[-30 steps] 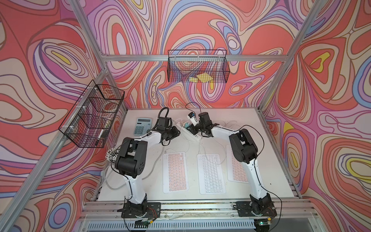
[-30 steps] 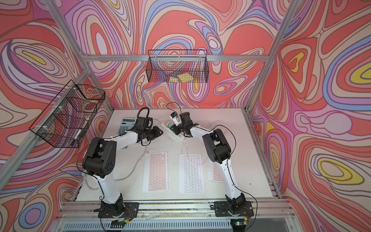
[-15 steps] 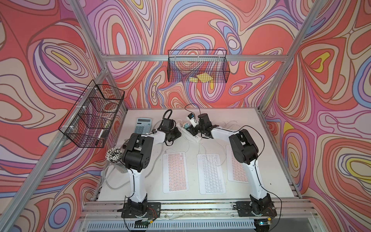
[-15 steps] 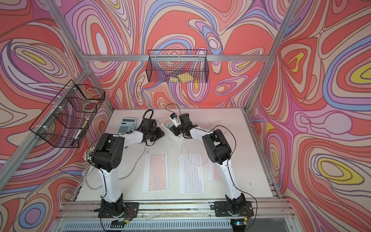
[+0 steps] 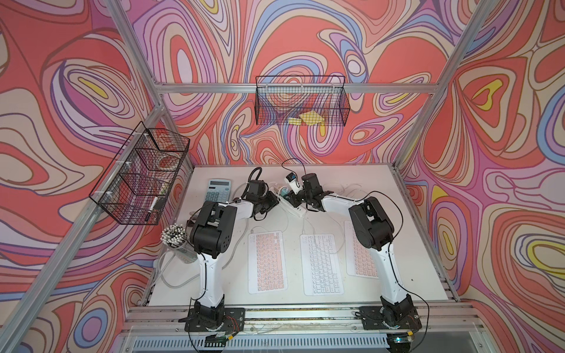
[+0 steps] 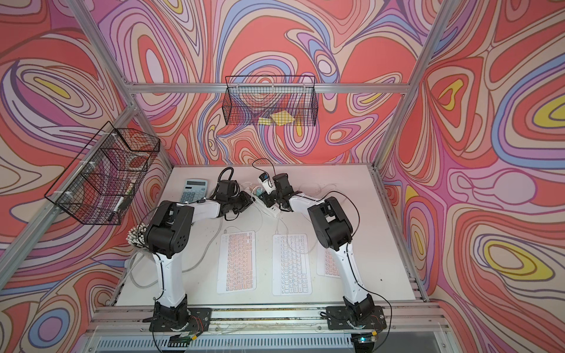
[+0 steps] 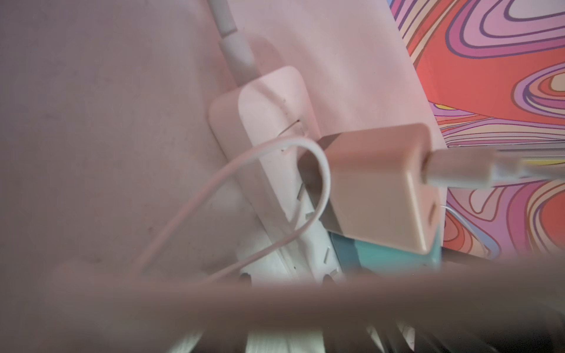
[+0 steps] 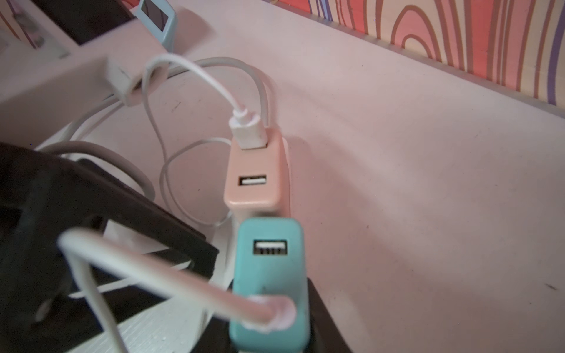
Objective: Unplug the wireless keyboard
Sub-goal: Remove the plug from the socket.
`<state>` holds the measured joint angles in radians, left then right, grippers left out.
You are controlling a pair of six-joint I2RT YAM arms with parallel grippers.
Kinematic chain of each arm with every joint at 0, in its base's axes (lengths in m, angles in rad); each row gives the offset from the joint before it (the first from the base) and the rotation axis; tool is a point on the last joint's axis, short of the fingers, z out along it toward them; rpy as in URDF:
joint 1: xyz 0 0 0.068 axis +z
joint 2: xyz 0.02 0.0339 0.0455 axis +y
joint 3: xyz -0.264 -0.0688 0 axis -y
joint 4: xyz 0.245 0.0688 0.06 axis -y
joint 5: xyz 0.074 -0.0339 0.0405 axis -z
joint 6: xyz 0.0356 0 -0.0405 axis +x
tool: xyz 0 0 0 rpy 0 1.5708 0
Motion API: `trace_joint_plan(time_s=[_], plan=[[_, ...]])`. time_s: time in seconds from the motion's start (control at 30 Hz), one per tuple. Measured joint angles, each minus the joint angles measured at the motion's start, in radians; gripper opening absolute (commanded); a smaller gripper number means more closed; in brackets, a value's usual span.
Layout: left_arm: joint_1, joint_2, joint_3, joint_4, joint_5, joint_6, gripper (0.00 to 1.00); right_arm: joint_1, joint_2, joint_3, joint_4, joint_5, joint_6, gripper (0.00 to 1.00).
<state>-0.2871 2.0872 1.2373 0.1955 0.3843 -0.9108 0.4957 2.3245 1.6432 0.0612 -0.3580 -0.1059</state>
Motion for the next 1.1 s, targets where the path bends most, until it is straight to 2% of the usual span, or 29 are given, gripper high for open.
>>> trace_joint_plan(time_s=[0.23,0.37,0.57,0.9,1.0,1.1], plan=[[-0.003,0.023,0.018,0.019,0.017,-0.026,0.41,0.014,0.000,0.000,0.003,0.006,0.008,0.27],[-0.004,0.031,0.032,0.005,0.016,-0.028,0.34,0.016,0.000,-0.002,0.008,0.017,0.015,0.27],[-0.022,0.035,0.104,-0.125,-0.022,0.020,0.32,0.018,-0.002,-0.015,0.032,0.029,0.021,0.26],[-0.033,0.035,0.126,-0.188,-0.053,0.054,0.31,0.061,-0.027,-0.074,0.103,0.160,-0.050,0.24],[-0.033,0.035,0.126,-0.188,-0.053,0.054,0.31,0.054,-0.027,-0.074,0.104,0.142,-0.016,0.25],[-0.035,0.035,0.124,-0.188,-0.049,0.055,0.31,0.028,-0.027,-0.073,0.102,0.064,0.066,0.25]])
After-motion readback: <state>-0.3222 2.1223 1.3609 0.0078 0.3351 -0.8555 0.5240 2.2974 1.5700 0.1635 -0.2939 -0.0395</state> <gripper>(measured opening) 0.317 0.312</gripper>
